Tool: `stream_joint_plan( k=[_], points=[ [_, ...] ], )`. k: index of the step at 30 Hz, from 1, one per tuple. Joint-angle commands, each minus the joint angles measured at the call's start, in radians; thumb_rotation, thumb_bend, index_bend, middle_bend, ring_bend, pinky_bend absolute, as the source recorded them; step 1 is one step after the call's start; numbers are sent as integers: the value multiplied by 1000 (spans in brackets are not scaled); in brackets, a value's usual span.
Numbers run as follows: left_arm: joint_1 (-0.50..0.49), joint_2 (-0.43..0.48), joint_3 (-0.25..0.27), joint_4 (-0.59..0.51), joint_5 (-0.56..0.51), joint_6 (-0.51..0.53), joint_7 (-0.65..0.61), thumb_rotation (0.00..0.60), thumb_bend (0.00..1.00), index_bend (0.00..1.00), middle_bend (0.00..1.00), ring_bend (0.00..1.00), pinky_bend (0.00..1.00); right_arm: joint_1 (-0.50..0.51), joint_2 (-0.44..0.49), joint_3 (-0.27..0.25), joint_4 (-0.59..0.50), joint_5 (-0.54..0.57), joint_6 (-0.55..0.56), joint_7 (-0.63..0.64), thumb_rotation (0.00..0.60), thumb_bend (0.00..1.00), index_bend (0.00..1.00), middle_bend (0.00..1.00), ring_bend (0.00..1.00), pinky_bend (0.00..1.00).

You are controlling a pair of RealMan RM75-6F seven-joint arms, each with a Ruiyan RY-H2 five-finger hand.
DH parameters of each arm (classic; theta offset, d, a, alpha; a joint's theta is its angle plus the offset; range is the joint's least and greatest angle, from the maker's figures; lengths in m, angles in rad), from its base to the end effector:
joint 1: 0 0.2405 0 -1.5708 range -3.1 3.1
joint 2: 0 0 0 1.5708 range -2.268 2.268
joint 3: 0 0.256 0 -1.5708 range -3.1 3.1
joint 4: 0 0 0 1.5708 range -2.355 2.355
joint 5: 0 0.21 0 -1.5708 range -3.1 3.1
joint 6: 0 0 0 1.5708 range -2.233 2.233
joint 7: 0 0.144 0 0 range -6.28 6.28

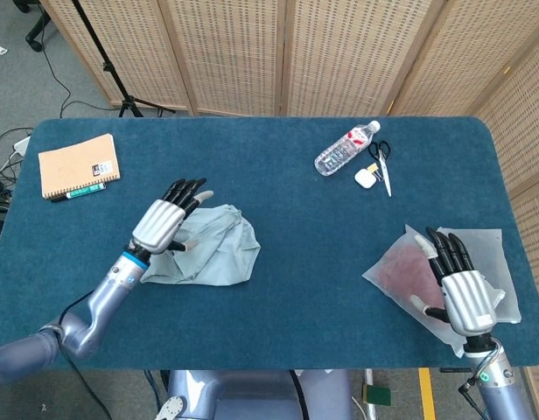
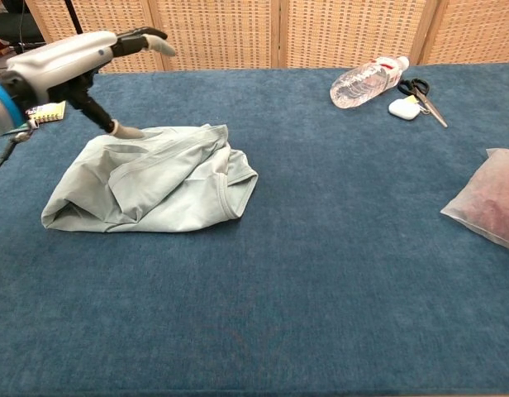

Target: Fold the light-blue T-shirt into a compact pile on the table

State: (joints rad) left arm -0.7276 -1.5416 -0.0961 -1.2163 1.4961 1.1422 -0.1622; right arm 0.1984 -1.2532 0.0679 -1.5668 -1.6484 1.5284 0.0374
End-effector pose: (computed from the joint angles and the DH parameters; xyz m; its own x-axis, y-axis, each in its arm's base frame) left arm -0.1706 0.3581 0.0151 0.3238 0.1240 0.9380 0.8253 -0.5217 -0.2159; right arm -0.2608 -0.2134 0.1216 0.2735 0.0782 0.9587 -0.9214 -0.2648 0.2845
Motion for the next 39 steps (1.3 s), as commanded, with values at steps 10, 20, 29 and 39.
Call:
stream_joint_plan(
  k=[10,20,29,39],
  points=[
    [59,-1,100,37,98,40,68,600,166,0,0,0,0,-2,-3,-6,-8,-10,4,-11,600,0,0,0,0,0],
    [69,-54,88,113,88,40,60,600,177,0,0,0,0,-5,1,-5,-9,-10,8,-4,600,2,0,0,0,0],
    [69,-92,80,215,65,5,31,600,226,0,0,0,0,-5,3,-2,-10,-5,8,-1,600,2,0,0,0,0],
    [82,-117,100,313,83,11,-30,600,250,0,0,0,0,-8,5,-1,-11,-2,11,3,600,8,0,0,0,0]
  ],
)
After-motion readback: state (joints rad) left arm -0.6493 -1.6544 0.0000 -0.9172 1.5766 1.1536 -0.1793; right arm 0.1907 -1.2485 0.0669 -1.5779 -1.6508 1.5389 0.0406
